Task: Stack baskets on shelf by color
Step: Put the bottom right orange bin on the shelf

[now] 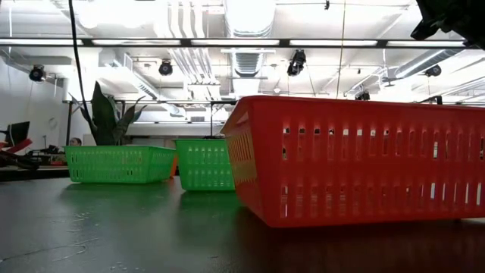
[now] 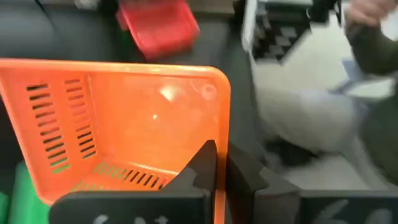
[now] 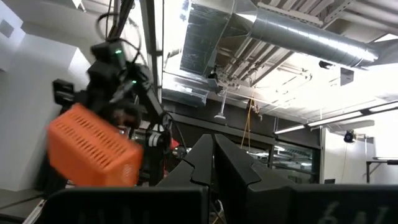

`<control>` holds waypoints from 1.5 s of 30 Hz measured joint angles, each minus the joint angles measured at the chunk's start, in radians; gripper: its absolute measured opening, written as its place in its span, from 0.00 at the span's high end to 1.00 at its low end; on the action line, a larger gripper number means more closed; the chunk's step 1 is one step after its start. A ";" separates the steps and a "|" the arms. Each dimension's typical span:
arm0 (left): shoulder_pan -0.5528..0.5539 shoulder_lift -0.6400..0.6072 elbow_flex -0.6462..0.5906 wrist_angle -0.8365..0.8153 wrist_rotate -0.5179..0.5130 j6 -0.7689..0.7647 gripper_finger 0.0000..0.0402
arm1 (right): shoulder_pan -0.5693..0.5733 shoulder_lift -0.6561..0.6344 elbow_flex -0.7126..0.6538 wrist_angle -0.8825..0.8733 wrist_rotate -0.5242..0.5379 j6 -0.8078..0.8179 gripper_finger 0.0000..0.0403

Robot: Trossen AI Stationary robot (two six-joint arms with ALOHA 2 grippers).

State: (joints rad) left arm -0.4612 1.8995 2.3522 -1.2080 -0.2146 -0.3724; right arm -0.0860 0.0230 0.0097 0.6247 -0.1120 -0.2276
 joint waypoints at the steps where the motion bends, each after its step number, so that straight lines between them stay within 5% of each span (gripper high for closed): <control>1: 0.019 -0.010 -0.004 0.015 -0.003 0.059 1.00 | 0.000 0.000 0.000 -0.001 0.000 0.000 0.98; 10: 0.288 0.003 -0.006 0.098 -0.008 0.410 1.00 | 0.000 -0.001 0.004 -0.017 0.007 -0.006 0.98; 22: 0.616 0.111 -0.079 0.365 -0.003 0.511 1.00 | 0.000 -0.001 0.017 -0.044 0.006 0.000 0.98; 38: 0.689 0.260 -0.085 0.353 -0.001 0.511 1.00 | 0.000 -0.001 0.019 -0.044 0.008 -0.001 0.98; 45: 0.691 0.260 -0.085 0.357 -0.001 0.511 0.91 | 0.000 -0.001 0.019 -0.044 0.007 -0.002 0.98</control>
State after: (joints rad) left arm 0.2295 2.1593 2.2673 -0.8510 -0.2161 0.1383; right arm -0.0856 0.0219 0.0292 0.5804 -0.1047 -0.2295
